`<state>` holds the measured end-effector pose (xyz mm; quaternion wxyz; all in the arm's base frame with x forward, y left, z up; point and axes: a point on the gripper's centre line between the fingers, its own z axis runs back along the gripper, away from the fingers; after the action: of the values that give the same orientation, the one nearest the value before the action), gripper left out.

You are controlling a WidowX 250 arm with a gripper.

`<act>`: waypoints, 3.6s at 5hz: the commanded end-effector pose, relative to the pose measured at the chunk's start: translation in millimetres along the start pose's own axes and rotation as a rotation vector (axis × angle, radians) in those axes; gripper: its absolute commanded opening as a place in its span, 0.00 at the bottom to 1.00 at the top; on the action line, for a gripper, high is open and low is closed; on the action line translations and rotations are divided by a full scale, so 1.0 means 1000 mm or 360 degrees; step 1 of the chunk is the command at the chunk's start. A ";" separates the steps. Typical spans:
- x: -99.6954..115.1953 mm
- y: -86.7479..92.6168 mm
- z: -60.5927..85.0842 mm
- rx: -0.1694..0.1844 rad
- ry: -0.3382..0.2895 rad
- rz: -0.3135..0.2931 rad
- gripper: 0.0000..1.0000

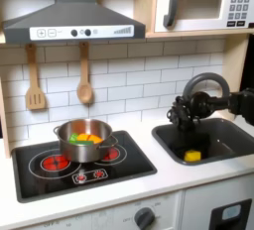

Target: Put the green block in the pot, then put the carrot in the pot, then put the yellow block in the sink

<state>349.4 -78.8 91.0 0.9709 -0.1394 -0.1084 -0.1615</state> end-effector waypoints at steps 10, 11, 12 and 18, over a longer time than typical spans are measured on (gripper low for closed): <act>-0.012 -0.029 -0.011 0.0068 -0.0155 -0.0112 1.00; -0.007 -0.034 -0.021 0.0055 -0.0143 -0.0181 1.00; -0.007 -0.041 -0.032 0.0037 -0.0066 -0.0308 1.00; -0.019 -0.043 0.012 0.0051 -0.0361 -0.0302 1.00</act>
<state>314.3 -111.0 108.3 0.9344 -0.1324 -0.2330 -0.2345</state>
